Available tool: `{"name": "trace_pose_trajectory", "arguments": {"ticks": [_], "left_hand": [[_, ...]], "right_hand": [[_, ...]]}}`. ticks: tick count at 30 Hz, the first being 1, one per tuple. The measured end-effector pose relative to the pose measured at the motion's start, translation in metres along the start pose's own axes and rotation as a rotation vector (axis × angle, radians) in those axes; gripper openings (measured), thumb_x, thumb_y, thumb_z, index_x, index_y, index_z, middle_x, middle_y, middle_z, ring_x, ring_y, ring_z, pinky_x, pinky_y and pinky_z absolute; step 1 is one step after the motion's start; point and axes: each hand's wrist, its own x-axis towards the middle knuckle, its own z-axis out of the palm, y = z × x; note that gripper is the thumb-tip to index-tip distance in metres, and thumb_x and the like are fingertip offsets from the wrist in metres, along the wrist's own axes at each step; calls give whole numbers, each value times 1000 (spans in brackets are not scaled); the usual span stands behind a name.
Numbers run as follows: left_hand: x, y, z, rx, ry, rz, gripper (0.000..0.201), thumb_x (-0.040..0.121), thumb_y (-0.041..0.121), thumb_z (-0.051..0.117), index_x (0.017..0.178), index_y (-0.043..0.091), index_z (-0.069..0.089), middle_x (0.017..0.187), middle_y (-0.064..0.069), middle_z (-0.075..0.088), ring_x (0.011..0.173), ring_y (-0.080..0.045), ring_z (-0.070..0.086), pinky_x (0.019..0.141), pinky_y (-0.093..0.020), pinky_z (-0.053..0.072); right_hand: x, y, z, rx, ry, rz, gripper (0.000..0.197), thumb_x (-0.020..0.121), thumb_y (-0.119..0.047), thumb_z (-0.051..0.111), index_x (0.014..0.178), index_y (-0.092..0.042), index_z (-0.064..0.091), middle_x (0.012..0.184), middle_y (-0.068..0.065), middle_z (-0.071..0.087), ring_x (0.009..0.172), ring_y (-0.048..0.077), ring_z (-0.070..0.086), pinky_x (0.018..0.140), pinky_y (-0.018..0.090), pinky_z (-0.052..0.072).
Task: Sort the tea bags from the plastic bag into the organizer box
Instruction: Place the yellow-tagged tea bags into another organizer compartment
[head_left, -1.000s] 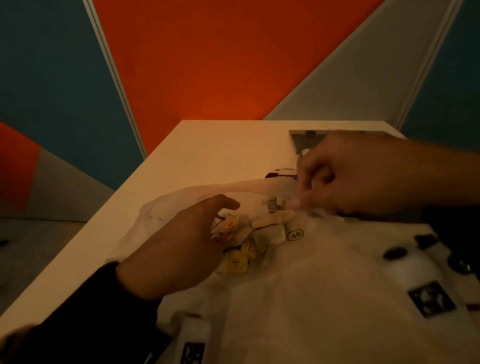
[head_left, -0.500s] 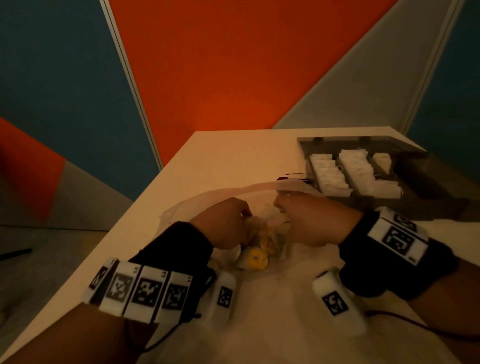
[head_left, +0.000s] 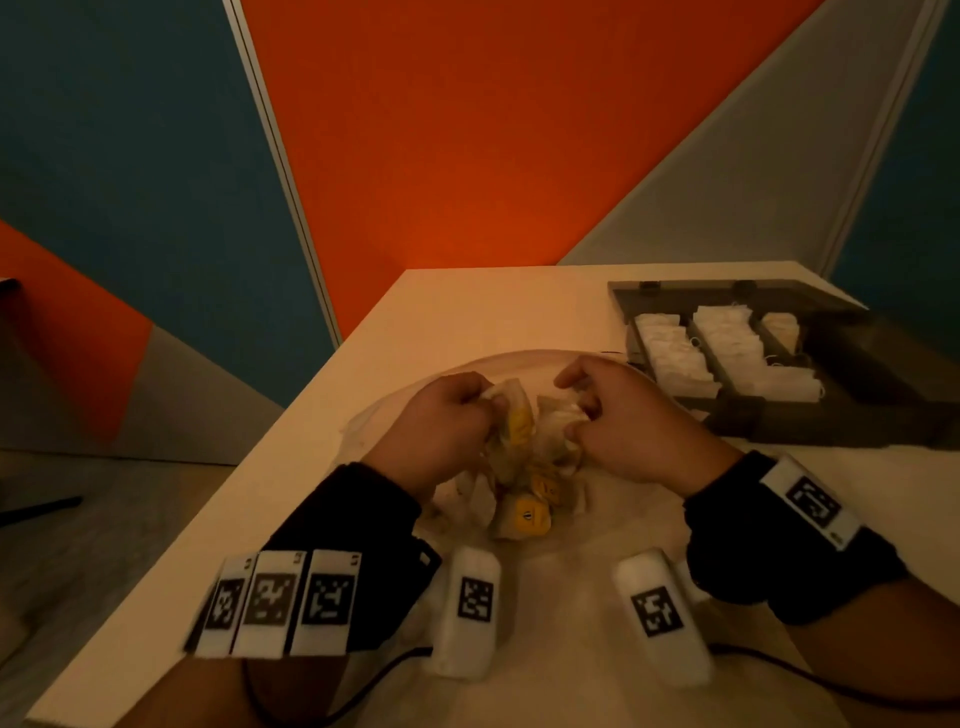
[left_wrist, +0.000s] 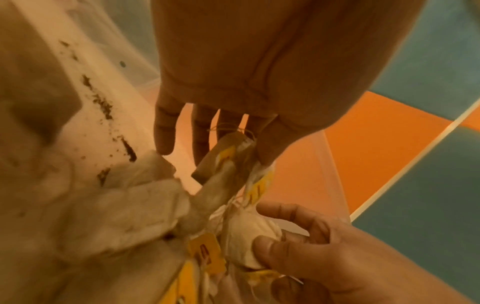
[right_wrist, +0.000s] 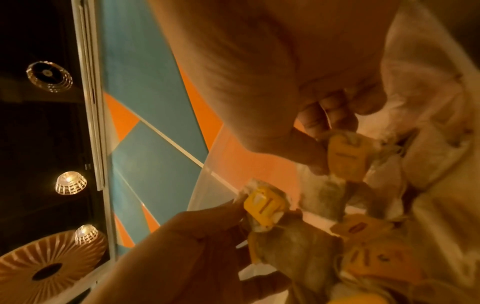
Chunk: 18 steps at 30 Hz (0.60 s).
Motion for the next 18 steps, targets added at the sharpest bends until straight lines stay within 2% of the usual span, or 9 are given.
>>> {"name": "trace_pose_trajectory", "arguments": {"ticks": [3,7,10,13,14,16,18], "left_hand": [[1,0,6,-191,9,-47,21,97,19,53,79,11,58,67,-5,47,63,-18,46,60,-30,37],[2,-2,14,-378,-9,-74,21,97,12,50,78,12,60,59,0,52,53,-15,49,50,-26,38],[3,-4,18,-445,-9,-104,17,97,13,50,84,14,61,61,2,52,53,-13,48,51,-25,35],[3,-4,23,-507,-41,-136,11,98,19,51,91,18,60,71,0,55,61,-15,48,56,-29,32],[2,-3,24,-525,-56,-140,11,98,21,51,94,19,61,75,-1,58,64,-15,50,59,-30,33],[1,-1,26,-539,-79,-142,14,97,24,52,99,21,65,82,0,64,69,-14,54,65,-31,36],[0,0,27,-547,-96,-136,16,97,24,52,100,21,67,86,2,67,68,-11,59,66,-29,40]], "right_hand": [[1,4,1,146,90,-18,45,79,3,64,110,-29,55,96,8,60,84,22,58,74,37,52],[0,14,8,244,135,-17,45,78,8,62,107,-26,58,105,13,61,92,28,59,80,39,53],[1,19,12,230,171,-28,34,84,-1,62,106,-27,60,106,5,60,93,18,59,85,35,53],[0,12,10,296,185,-67,12,89,-21,64,92,-33,64,101,-10,61,94,6,56,88,32,50],[-1,9,10,300,161,-84,5,89,-29,66,87,-34,64,97,-14,61,92,3,55,87,31,49],[-6,4,11,255,104,-91,10,84,-41,70,81,-33,64,89,-18,59,86,0,54,79,25,46],[-7,3,14,234,90,-89,15,83,-38,74,77,-29,63,78,-16,57,74,-1,52,66,23,42]]}}
